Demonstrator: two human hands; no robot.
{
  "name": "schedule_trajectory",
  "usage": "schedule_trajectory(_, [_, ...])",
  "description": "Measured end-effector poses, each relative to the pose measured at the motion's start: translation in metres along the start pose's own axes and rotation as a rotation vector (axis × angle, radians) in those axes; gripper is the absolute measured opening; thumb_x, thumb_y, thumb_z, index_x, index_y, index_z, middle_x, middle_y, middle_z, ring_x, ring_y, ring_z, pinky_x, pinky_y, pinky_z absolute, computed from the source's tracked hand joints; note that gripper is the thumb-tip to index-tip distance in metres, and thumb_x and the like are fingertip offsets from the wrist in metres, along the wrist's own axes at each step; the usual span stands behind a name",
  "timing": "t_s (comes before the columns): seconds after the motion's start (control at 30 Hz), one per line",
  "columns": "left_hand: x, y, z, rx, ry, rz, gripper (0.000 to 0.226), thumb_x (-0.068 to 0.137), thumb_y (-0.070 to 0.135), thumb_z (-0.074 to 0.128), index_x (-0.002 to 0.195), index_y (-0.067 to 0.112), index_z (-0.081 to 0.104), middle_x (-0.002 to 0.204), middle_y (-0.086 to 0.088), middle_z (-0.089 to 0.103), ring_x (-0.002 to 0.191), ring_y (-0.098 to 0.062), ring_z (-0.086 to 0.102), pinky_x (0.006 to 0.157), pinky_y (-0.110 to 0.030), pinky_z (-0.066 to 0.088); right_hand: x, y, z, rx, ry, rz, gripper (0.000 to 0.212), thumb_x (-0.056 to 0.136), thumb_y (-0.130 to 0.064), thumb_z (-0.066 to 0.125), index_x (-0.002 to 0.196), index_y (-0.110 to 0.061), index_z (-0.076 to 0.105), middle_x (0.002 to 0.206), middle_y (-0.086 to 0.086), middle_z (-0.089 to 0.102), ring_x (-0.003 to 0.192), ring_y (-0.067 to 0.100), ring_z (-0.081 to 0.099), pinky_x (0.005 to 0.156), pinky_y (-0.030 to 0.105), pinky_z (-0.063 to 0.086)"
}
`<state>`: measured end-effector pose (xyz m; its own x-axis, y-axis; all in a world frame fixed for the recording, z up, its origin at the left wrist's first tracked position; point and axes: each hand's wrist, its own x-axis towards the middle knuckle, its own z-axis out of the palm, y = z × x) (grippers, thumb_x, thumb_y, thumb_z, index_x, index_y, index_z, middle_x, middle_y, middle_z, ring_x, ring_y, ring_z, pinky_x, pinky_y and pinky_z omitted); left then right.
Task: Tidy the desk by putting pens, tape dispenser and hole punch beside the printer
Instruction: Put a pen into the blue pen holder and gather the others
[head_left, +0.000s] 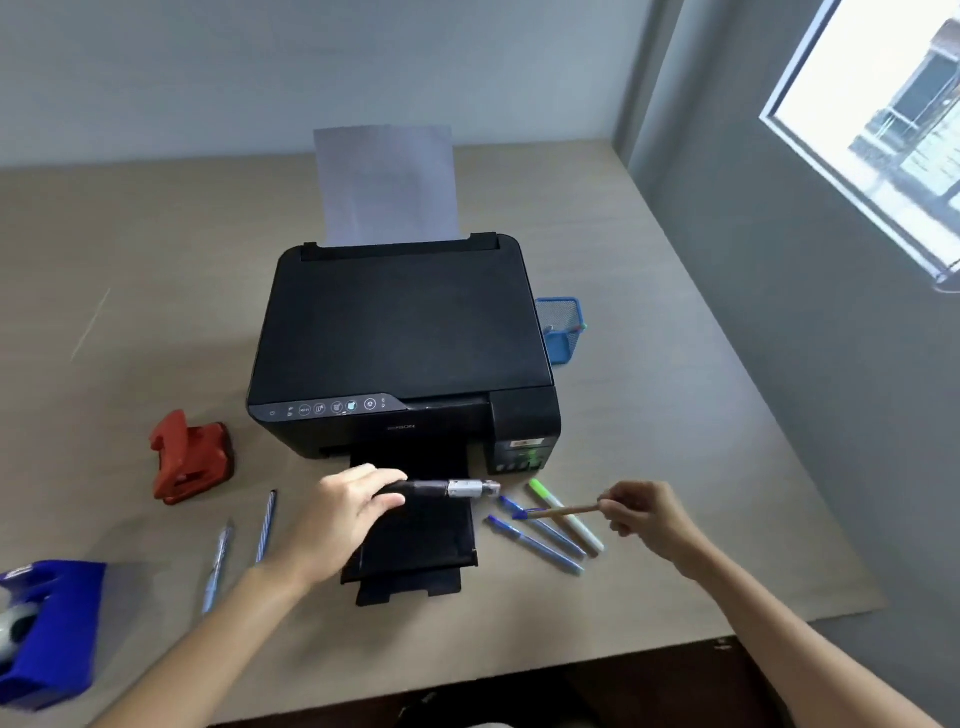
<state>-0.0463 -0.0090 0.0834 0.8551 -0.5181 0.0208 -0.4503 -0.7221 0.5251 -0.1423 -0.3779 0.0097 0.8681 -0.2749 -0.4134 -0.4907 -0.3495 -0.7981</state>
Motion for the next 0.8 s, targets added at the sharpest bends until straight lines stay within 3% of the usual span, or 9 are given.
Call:
schedule_trajectory(0.07, [0.033, 0.026, -0.019, -0.016, 0.109, 0.067, 0.029, 0.086, 0.030, 0.063, 0.109, 0.015, 0.071, 0.081, 0.011, 0.064, 0.067, -0.002, 0.053, 0.072, -0.004, 0.041, 0.003, 0.007, -0.042, 0.111, 0.098, 0.045, 0.013, 0.084, -0.002, 0.067, 0.071, -0.005, 0.068, 0.058, 0.008, 0.056, 0.054, 0.022, 0.051, 0.050, 0.022, 0.047])
schedule_trajectory(0.17, [0.099, 0.072, -0.030, 0.037, 0.236, 0.167, 0.025, 0.085, 0.025, 0.072, 0.107, 0.015, 0.072, 0.083, 0.002, 0.071, 0.070, -0.009, 0.060, 0.074, -0.022, 0.049, 0.023, -0.004, -0.091, 0.218, 0.277, 0.028, 0.013, 0.085, -0.001, 0.065, 0.072, -0.003, 0.065, 0.061, 0.011, 0.055, 0.053, 0.021, 0.049, 0.045, 0.013, 0.046])
schedule_trajectory(0.2, [0.124, 0.087, -0.028, 0.081, 0.277, 0.181, 0.024, 0.083, 0.025, 0.074, 0.104, 0.015, 0.073, 0.080, 0.000, 0.072, 0.071, -0.015, 0.061, 0.071, -0.030, 0.052, 0.035, -0.011, -0.102, 0.223, 0.335, 0.004, 0.012, 0.085, -0.003, 0.066, 0.073, -0.003, 0.067, 0.061, 0.011, 0.057, 0.052, 0.020, 0.051, 0.046, 0.013, 0.048])
schedule_trajectory(0.3, [0.197, 0.125, -0.011, 0.216, 0.331, 0.174, 0.020, 0.081, 0.028, 0.075, 0.096, 0.015, 0.073, 0.074, -0.005, 0.072, 0.073, -0.026, 0.062, 0.066, -0.034, 0.050, 0.072, -0.040, -0.122, 0.231, 0.497, -0.079, 0.010, 0.082, -0.012, 0.071, 0.083, -0.002, 0.071, 0.061, 0.011, 0.064, 0.051, 0.017, 0.057, 0.054, 0.023, 0.053])
schedule_trajectory(0.37, [0.242, 0.141, 0.007, 0.315, 0.286, 0.148, 0.019, 0.083, 0.029, 0.072, 0.095, 0.015, 0.073, 0.079, -0.009, 0.073, 0.082, -0.029, 0.062, 0.073, -0.036, 0.047, 0.095, -0.065, -0.128, 0.196, 0.569, -0.154, 0.007, 0.081, -0.015, 0.072, 0.082, -0.008, 0.073, 0.063, 0.014, 0.068, 0.053, 0.019, 0.061, 0.060, 0.031, 0.053])
schedule_trajectory(0.5, [0.303, 0.151, 0.041, 0.541, 0.082, 0.040, 0.019, 0.087, 0.029, 0.066, 0.100, 0.016, 0.072, 0.093, -0.010, 0.073, 0.102, -0.029, 0.057, 0.089, -0.038, 0.040, 0.135, -0.100, -0.123, 0.059, 0.540, -0.243, 0.009, 0.083, -0.013, 0.065, 0.087, -0.012, 0.073, 0.067, 0.010, 0.069, 0.053, 0.007, 0.064, 0.061, 0.025, 0.054])
schedule_trajectory(0.6, [0.324, 0.158, 0.062, 0.707, -0.078, 0.007, 0.015, 0.089, 0.018, 0.064, 0.102, 0.015, 0.069, 0.098, -0.010, 0.071, 0.106, -0.027, 0.054, 0.092, -0.039, 0.037, 0.166, -0.116, -0.114, -0.094, 0.481, -0.314, 0.012, 0.083, -0.011, 0.063, 0.087, -0.007, 0.073, 0.074, 0.015, 0.073, 0.069, 0.027, 0.067, 0.072, 0.034, 0.052])
schedule_trajectory(0.7, [0.334, 0.160, 0.079, 0.827, -0.199, -0.003, 0.019, 0.084, 0.004, 0.062, 0.098, 0.016, 0.066, 0.100, -0.007, 0.070, 0.109, -0.026, 0.051, 0.094, -0.039, 0.035, 0.195, -0.122, -0.100, -0.250, 0.396, -0.363, 0.012, 0.082, -0.009, 0.061, 0.084, -0.005, 0.073, 0.078, 0.016, 0.074, 0.074, 0.032, 0.065, 0.072, 0.033, 0.046])
schedule_trajectory(0.8, [0.340, 0.155, 0.091, 0.854, -0.260, 0.009, 0.020, 0.085, 0.005, 0.059, 0.102, 0.016, 0.065, 0.104, -0.008, 0.067, 0.111, -0.026, 0.049, 0.097, -0.041, 0.033, 0.221, -0.120, -0.085, -0.344, 0.310, -0.350, 0.014, 0.082, -0.008, 0.057, 0.080, -0.004, 0.071, 0.079, 0.016, 0.074, 0.078, 0.036, 0.064, 0.068, 0.033, 0.043])
